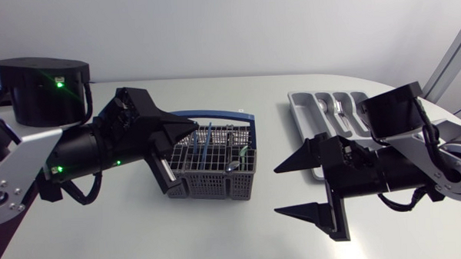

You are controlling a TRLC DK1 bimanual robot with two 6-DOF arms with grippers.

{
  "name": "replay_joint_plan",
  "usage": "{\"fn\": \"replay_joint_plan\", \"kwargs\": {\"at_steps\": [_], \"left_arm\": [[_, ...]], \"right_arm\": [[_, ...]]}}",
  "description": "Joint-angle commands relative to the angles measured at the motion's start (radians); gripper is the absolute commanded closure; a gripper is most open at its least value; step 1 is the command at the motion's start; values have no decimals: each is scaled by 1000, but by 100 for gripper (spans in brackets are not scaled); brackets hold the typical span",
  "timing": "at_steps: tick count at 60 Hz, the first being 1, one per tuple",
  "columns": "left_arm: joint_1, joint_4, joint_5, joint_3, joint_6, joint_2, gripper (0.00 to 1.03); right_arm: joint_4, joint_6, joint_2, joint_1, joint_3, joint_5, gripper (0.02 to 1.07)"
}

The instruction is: Unload the cutlery basket into the drawer organizer.

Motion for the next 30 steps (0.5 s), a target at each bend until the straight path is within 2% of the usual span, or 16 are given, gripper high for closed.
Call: {"fn": "replay_joint_plan", "kwargs": {"at_steps": [1, 30], "left_arm": [[-1, -17, 3, 40, 0, -31, 99], [-10, -137, -1, 135, -12, -125, 99]], "right_arm": [[-12, 29, -13, 11, 18, 12, 12], [-61, 76, -84, 109, 46, 101, 12]]}}
